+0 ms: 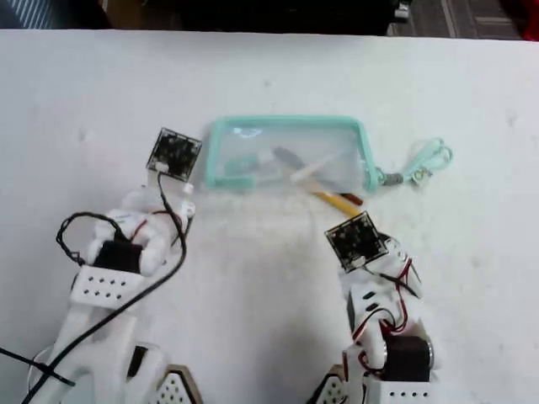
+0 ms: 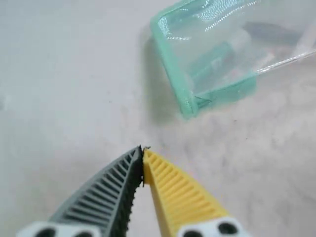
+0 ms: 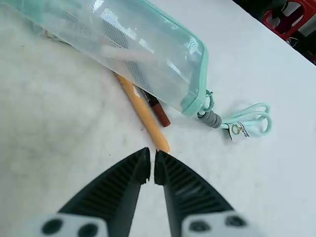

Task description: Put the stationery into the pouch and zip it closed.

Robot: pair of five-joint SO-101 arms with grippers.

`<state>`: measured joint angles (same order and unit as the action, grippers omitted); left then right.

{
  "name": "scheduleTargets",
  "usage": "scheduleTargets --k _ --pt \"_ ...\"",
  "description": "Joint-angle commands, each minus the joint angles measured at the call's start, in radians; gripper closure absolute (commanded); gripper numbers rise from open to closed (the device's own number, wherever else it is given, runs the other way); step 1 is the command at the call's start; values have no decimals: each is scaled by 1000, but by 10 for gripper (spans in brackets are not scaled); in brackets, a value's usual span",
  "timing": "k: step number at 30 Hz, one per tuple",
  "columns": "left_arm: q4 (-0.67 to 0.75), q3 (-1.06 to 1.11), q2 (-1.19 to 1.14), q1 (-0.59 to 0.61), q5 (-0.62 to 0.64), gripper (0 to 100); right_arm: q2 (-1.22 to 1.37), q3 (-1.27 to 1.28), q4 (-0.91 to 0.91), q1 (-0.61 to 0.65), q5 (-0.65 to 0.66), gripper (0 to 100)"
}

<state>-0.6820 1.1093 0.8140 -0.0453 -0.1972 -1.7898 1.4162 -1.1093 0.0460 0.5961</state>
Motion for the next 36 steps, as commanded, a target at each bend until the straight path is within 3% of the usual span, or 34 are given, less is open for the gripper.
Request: scheduleTargets --k 1,6,16,29,36 --pt "25 -51 -8 5 40 976 -1 -46 -4 5 5 978" --pt "25 -49 -10 7 60 976 -1 -109 -4 -2 -61 978" --pt "25 -23 -4 1 61 976 44 -135 5 2 -71 978" --pt "25 -12 -4 -7 61 976 742 -508 18 -1 -74 978" --pt "95 25 -4 -8 61 976 898 -651 19 -1 -74 979"
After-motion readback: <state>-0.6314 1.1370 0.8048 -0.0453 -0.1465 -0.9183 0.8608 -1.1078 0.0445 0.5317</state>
